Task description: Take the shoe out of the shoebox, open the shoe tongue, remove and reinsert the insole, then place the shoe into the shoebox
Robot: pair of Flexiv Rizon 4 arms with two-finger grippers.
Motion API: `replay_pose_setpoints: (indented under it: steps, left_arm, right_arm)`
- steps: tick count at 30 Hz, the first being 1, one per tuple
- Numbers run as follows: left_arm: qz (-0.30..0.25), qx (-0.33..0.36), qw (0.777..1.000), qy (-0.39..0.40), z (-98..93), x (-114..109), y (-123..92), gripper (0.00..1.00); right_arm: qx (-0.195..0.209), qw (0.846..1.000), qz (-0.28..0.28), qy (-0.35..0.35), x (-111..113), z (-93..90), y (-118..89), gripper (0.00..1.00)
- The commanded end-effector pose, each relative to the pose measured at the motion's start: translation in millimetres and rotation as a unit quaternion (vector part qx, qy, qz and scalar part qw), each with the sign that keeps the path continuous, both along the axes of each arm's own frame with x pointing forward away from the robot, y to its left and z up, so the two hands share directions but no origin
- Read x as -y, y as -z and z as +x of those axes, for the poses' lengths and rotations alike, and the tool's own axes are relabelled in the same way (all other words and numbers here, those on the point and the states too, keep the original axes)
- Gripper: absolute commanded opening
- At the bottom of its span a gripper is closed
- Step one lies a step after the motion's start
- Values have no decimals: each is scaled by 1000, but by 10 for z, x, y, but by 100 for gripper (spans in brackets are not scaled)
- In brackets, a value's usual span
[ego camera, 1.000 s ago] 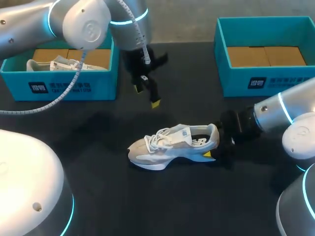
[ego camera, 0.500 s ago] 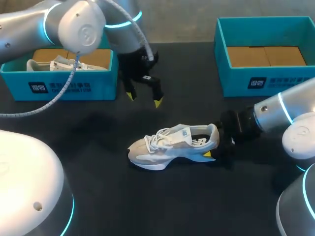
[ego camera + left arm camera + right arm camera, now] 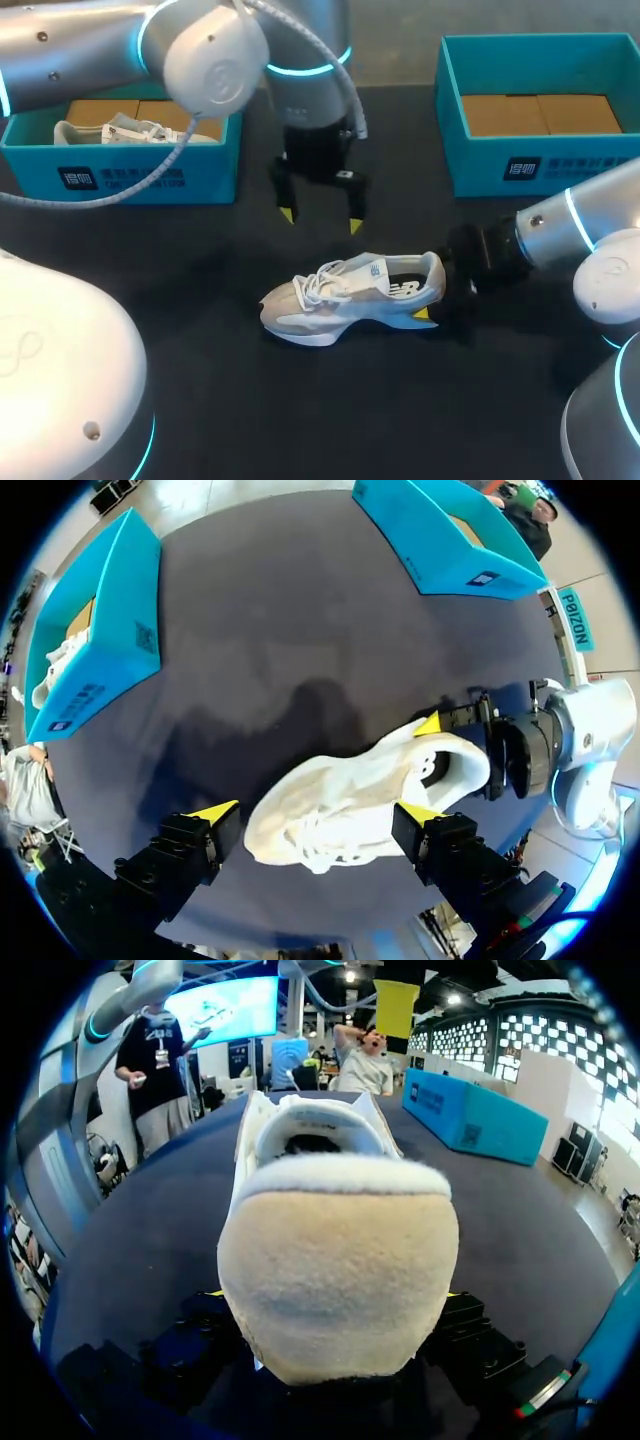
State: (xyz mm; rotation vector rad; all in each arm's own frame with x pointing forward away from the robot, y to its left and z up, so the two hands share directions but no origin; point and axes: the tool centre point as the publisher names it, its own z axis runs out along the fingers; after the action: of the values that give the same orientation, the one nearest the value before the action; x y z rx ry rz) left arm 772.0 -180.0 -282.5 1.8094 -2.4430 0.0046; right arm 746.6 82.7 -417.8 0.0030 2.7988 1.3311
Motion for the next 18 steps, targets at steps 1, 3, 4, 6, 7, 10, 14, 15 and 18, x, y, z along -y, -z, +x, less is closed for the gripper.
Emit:
replay_pose_setpoints:
  steps: [1, 3, 4, 6, 7, 10, 14, 15, 18]
  left_arm:
    - [26, 5, 1000, -8, -86, 164, 34, 100]
    - [31, 6, 999, -14, -127, 203, 65, 100]
    - [31, 6, 999, -14, -148, 229, 76, 100]
    - [43, 6, 999, -21, -186, 274, 104, 100]
    - [39, 4, 999, -18, -205, 296, 116, 100]
    - [38, 2, 999, -23, -241, 341, 160, 100]
    - [39, 1, 999, -28, -311, 426, 198, 100]
    - [40, 1, 999, -30, -319, 443, 212, 100]
    - [45, 1, 998, -34, -338, 495, 255, 100]
  right_arm:
    - [0, 1000, -1, 1, -20, -2, 7, 0]
    - [0, 1000, -1, 1, -20, -2, 7, 0]
    - [0, 1000, -1, 1, -20, -2, 7, 0]
    - [0, 1000, -1, 1, -20, -2, 7, 0]
    - [0, 1000, -1, 1, -20, -2, 7, 0]
    - [0, 1000, -1, 1, -20, -2, 7, 0]
    - [0, 1000, -1, 1, -20, -2, 7, 0]
    - [0, 1000, -1, 1, -20, -2, 7, 0]
    - [0, 1000, -1, 1, -20, -2, 7, 0]
